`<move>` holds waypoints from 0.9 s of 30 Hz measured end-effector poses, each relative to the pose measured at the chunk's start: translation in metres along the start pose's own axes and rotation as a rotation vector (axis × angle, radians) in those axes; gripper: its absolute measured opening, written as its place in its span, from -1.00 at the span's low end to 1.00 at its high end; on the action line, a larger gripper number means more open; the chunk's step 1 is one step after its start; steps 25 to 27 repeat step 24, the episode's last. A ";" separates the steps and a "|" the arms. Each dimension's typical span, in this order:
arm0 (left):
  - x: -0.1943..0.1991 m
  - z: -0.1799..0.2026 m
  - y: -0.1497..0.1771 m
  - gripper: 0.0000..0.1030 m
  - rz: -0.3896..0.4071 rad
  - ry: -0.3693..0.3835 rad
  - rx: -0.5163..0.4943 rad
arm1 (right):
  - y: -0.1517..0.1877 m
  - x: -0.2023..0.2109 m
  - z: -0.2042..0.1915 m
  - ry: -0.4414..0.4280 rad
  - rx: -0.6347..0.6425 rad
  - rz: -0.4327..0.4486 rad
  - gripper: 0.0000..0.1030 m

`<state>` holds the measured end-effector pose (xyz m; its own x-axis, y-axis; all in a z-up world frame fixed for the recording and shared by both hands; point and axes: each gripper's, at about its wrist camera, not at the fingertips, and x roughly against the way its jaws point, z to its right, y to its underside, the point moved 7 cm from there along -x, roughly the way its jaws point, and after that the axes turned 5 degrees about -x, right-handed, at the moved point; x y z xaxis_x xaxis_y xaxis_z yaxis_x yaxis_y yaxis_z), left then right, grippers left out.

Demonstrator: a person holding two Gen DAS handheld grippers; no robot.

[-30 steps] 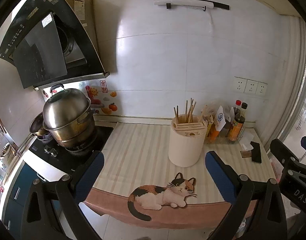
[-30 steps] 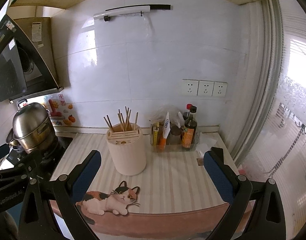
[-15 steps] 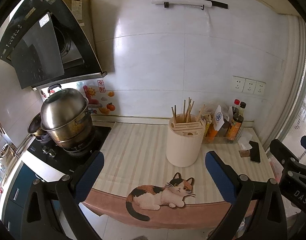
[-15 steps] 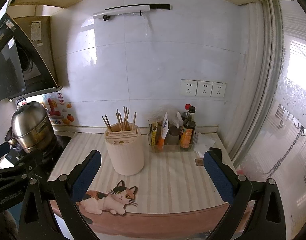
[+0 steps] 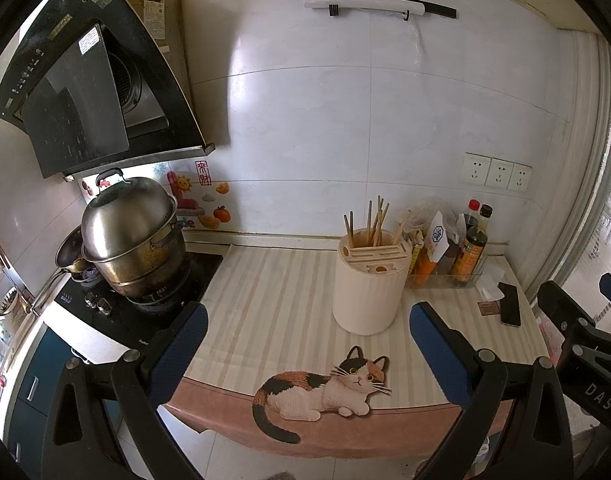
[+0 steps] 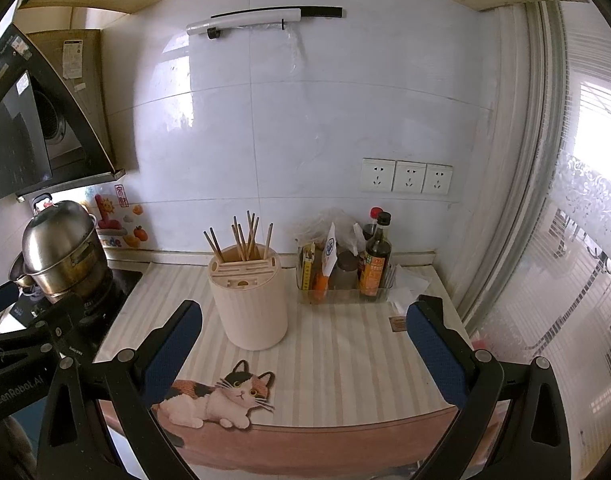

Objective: Organize utensils

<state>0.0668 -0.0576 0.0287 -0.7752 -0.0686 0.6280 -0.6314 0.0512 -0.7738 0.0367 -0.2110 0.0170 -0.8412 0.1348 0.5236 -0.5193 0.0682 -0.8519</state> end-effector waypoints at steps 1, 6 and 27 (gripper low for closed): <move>0.000 0.000 0.000 1.00 0.000 0.000 0.001 | 0.000 0.000 0.000 0.001 0.001 0.000 1.00; -0.001 -0.001 -0.001 1.00 0.003 -0.003 0.003 | 0.000 0.000 0.000 -0.001 0.001 0.001 1.00; -0.004 0.000 -0.005 1.00 0.010 -0.002 0.005 | -0.001 -0.002 0.000 -0.002 0.000 0.005 1.00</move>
